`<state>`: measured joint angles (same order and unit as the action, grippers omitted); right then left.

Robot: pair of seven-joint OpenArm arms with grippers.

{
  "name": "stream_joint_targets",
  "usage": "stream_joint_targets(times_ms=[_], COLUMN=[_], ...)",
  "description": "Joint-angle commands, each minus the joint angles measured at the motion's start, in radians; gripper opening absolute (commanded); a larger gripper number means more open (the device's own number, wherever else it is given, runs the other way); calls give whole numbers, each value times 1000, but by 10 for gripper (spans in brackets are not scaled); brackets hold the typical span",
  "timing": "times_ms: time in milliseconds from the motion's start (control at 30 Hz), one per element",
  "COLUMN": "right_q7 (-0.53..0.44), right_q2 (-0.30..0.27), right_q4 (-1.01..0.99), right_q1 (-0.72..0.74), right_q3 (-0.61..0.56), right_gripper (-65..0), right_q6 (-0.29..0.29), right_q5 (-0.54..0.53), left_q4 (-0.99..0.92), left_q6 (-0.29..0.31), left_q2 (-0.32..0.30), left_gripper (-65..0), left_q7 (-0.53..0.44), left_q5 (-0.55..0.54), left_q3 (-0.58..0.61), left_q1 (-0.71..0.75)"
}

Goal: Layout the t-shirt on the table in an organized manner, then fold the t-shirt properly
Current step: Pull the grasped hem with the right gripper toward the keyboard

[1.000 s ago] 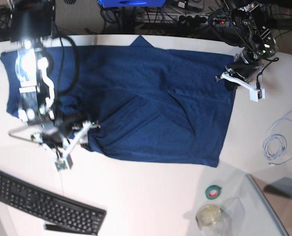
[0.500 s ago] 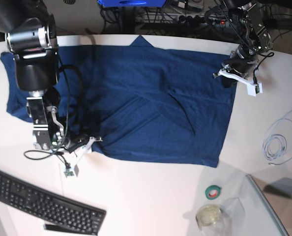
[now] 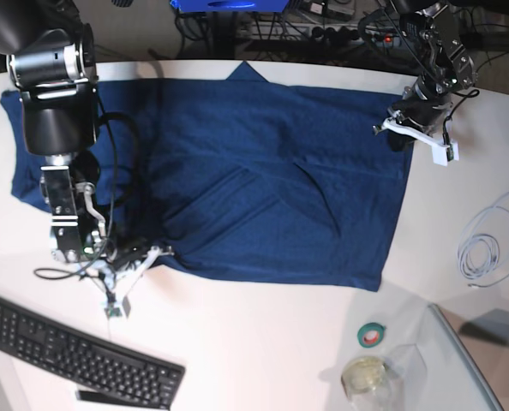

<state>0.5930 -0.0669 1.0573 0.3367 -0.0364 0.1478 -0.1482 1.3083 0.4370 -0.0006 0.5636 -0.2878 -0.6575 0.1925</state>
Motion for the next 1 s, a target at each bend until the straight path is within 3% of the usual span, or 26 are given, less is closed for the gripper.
stream_joint_targets(times_ms=[0,167,333,967], right_q7=[-26,6,15,6], right_q2=[-14,-15,-15,-29], right_q4=[54,185,226,231], right_q1=[20,-8,-12,23], right_q3=[7,7,7,8], right_gripper=[-645,-645,-645,-644], right_q6=[-6,-6,-6,-6], right_q5=[-4,-3,-3,-3], left_q4=[11,9,9,9], left_q6=[-2,-2,-2,-2], left_q2=[-8,-8,-2,-8], left_gripper=[-650,-650,-650,-650], left_q7=[-4,-4,-4,-4], left_q5=[0,14,140,146], left_q3=[0,-2,-2,-3], left_q1=[0,0,-11,0])
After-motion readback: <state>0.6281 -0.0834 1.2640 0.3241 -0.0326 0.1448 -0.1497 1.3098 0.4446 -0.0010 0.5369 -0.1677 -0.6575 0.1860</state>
